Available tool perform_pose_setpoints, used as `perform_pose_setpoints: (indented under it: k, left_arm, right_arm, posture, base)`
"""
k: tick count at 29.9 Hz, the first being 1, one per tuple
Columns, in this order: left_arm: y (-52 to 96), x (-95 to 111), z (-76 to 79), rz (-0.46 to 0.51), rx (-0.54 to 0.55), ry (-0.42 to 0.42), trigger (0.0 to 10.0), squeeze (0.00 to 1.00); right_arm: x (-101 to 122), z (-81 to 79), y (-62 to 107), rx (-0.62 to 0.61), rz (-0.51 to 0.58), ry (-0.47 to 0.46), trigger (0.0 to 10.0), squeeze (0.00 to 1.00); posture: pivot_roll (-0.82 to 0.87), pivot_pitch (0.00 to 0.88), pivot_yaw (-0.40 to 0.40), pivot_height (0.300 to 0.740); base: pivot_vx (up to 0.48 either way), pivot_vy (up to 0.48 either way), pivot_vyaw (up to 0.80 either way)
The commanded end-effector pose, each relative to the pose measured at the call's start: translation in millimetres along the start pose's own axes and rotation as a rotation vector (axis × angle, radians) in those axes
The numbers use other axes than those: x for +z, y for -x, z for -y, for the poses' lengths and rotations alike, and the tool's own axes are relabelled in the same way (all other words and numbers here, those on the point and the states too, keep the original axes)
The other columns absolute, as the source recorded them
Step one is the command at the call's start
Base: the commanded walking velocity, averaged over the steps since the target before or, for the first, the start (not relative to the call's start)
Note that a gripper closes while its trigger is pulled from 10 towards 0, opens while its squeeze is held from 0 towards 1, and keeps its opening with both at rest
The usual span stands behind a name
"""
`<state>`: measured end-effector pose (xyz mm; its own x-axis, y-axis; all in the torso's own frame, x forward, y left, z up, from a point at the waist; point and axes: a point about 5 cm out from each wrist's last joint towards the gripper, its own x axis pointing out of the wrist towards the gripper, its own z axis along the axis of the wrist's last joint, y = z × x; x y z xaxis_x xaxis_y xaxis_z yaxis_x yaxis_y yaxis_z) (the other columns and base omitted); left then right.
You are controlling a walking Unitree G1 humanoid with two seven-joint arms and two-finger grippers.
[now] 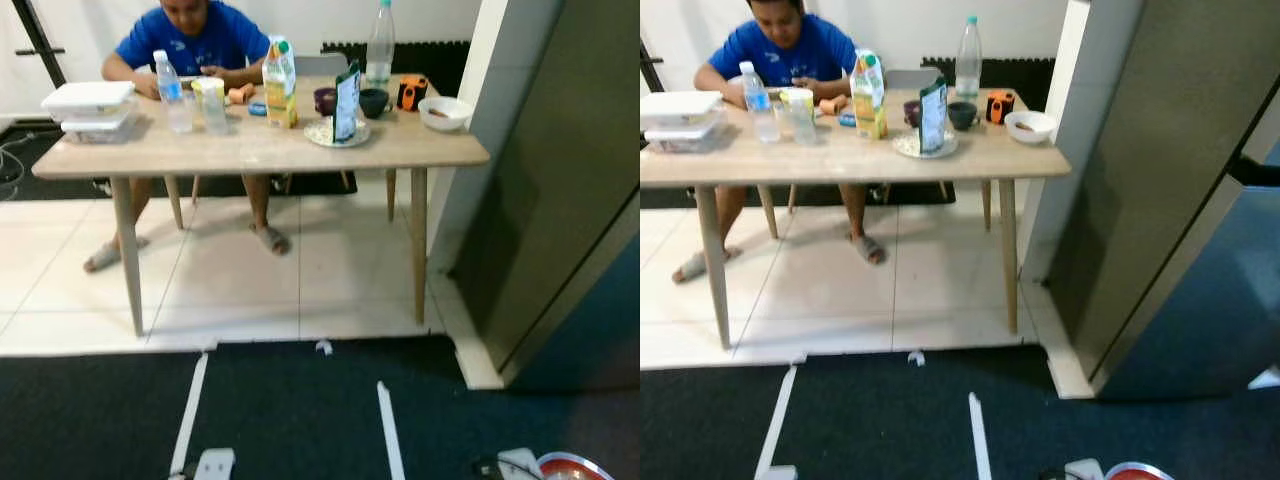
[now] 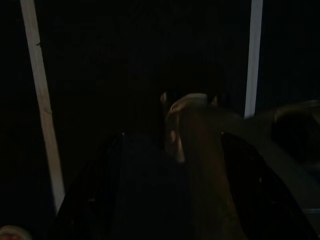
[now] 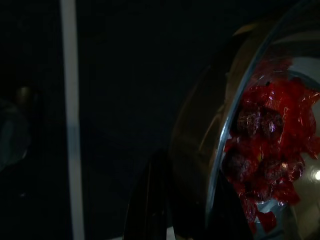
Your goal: Restocking fridge
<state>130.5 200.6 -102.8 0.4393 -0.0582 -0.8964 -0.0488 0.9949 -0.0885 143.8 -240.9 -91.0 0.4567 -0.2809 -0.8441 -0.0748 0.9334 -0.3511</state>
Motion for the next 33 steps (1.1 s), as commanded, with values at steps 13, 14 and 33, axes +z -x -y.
perform_pose_setpoints:
  k: [13,14,33]
  left_arm:
    - [0.5,-7.2,1.6,-0.025,-0.007,-0.002,10.0,0.00]
    - [0.5,-7.3,1.8,-0.025,-0.007,-0.002,10.0,0.00]
    - [1.6,-10.5,-0.9,-0.034,-0.002,-0.002,10.0,0.00]
  right_arm:
    - [-1.9,3.3,0.1,-0.010,-0.002,0.011,10.0,0.00]
    - [-1.8,3.4,0.1,-0.010,-0.002,0.012,10.0,0.00]
    - [-0.7,3.0,-0.1,-0.010,0.001,0.009,10.0,0.00]
  posture:
    - [-0.03,0.000,-0.025,0.740]
    - [-0.03,0.000,-0.025,0.740]
    - [-0.03,0.006,-0.022,0.740]
  base:
    - [0.000,-0.465,0.00]
    - [0.000,-0.465,0.00]
    - [0.000,-0.465,0.00]
